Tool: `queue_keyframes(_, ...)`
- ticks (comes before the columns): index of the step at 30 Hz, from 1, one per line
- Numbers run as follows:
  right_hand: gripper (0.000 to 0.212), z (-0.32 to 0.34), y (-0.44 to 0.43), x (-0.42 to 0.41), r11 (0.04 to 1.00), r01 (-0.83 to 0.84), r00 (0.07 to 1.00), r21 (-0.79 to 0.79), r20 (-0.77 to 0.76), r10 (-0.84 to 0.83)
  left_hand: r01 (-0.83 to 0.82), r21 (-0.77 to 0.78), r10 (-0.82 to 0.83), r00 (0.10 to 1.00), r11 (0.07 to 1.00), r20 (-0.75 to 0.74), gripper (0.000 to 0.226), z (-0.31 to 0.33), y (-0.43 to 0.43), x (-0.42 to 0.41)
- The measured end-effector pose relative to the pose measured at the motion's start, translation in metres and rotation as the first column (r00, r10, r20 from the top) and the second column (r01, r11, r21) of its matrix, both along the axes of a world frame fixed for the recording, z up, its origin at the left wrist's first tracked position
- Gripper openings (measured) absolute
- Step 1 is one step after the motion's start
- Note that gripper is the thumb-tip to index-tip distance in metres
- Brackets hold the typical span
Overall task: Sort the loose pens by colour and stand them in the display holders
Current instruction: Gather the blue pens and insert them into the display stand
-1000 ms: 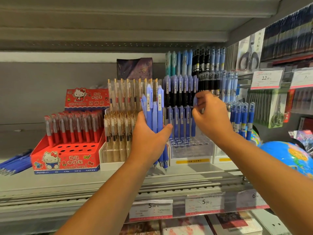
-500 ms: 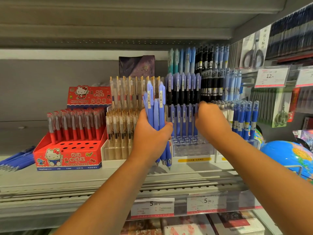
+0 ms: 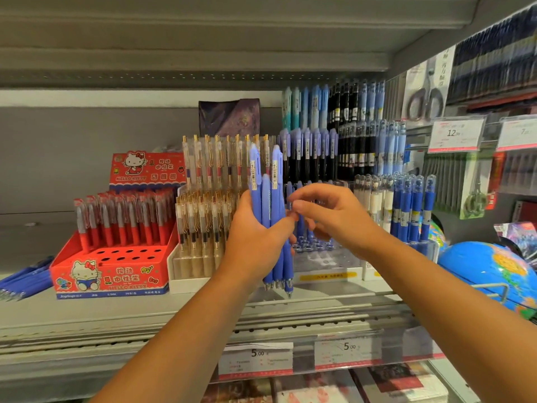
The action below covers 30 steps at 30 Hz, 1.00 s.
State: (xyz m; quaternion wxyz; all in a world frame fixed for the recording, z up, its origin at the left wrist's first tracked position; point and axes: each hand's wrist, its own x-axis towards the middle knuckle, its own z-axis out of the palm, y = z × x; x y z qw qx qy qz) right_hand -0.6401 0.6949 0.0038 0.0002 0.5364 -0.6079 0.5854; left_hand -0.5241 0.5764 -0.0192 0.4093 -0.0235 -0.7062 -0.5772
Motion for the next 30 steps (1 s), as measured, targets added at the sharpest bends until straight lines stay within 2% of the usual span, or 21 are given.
queue_keyframes(2,0.014,-0.002,-0.002,0.003,0.995,-0.096,0.991,-0.003,0.094,0.096,0.009,-0.027,-0.009,1.0,1.0,0.013,0.038,0.0,0.0,0.0)
queue_keyframes(8,0.043,-0.001,-0.004,0.002,0.989,-0.148,0.96,-0.014,0.237,0.147,0.044,-0.065,-0.04,0.998,0.997,0.053,0.039,-0.002,0.001,-0.002)
queue_keyframes(13,0.036,0.0,0.003,-0.002,0.981,-0.193,0.932,-0.017,0.31,0.189,0.091,-0.087,-0.083,0.993,0.992,0.086,0.039,-0.002,0.003,-0.002)
queue_keyframes(20,0.027,0.004,0.007,-0.002,0.946,-0.286,0.846,-0.153,0.423,0.324,0.079,-0.011,-0.079,0.996,0.997,0.031,0.039,-0.001,0.004,-0.001)
queue_keyframes(22,0.021,0.005,0.008,-0.002,0.953,-0.247,0.844,-0.177,0.443,0.301,0.073,0.019,-0.073,0.997,0.997,0.014,0.036,-0.002,0.003,-0.002)
queue_keyframes(25,0.022,0.007,0.008,-0.004,0.958,-0.164,0.852,-0.236,0.456,0.258,-0.022,-0.046,0.022,1.0,0.999,0.001,0.035,-0.002,0.001,-0.004)
queue_keyframes(27,0.023,0.012,0.01,-0.006,0.955,-0.077,0.87,-0.288,0.448,0.205,-0.074,-0.007,0.074,0.997,0.997,-0.004,0.043,-0.002,0.0,-0.005)
queue_keyframes(30,0.024,0.024,0.016,-0.012,0.951,0.133,0.939,-0.281,0.343,-0.03,-0.101,0.077,0.102,0.995,0.992,-0.006,0.063,-0.002,-0.003,-0.005)
